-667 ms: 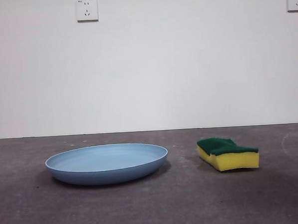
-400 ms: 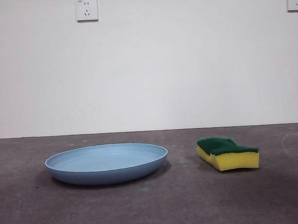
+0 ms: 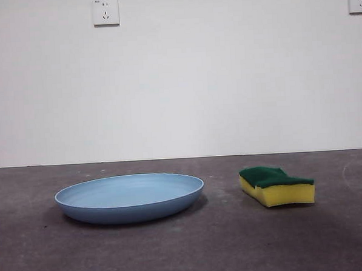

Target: Pick up the plate,pick up the cloth,clean the plate with the cloth

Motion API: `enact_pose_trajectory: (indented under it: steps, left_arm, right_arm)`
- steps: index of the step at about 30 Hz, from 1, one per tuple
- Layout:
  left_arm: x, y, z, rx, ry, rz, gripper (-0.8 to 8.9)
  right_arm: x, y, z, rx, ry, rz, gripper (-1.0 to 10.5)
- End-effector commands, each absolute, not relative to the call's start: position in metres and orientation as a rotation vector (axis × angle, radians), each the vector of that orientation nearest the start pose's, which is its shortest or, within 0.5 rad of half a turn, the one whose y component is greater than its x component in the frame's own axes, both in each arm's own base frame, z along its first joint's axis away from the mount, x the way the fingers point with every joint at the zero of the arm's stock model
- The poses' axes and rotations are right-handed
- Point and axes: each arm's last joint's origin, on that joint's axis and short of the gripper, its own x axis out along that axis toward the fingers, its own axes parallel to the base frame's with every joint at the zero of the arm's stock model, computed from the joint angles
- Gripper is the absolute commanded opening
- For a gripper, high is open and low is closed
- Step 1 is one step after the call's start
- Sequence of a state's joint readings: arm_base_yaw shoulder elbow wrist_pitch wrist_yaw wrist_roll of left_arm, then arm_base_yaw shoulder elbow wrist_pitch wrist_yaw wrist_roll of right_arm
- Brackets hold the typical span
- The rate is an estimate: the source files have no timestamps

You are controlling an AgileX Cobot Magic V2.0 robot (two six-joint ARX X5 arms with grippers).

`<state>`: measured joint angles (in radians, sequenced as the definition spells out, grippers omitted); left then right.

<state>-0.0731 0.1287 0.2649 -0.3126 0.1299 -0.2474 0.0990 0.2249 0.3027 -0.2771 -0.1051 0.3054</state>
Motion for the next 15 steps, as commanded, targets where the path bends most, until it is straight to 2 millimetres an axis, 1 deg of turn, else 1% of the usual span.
enact_pose_trajectory:
  steps: [1,3,8,11,15]
  left_arm:
    - [0.091,-0.011,0.229,-0.268,0.234,-0.196,-0.06]
    - [0.096,-0.012,0.239,-0.271,0.272,-0.219,-0.06]
    - [0.117,-0.017,0.260,-0.247,0.405,-0.317,-0.06]
    - [0.133,-0.020,0.267,-0.221,0.496,-0.386,-0.05]
    - [0.154,-0.023,0.271,-0.239,0.582,-0.454,0.00]
  right_arm:
    - [0.102,0.013,0.241,0.314,0.291,0.162,-0.1]
    - [0.107,0.014,0.252,0.302,0.339,0.161,-0.1]
    - [0.127,0.019,0.274,0.238,0.492,0.258,-0.1]
    - [0.141,0.022,0.279,0.216,0.615,0.310,-0.1]
    - [0.159,0.025,0.277,0.192,0.730,0.356,0.0]
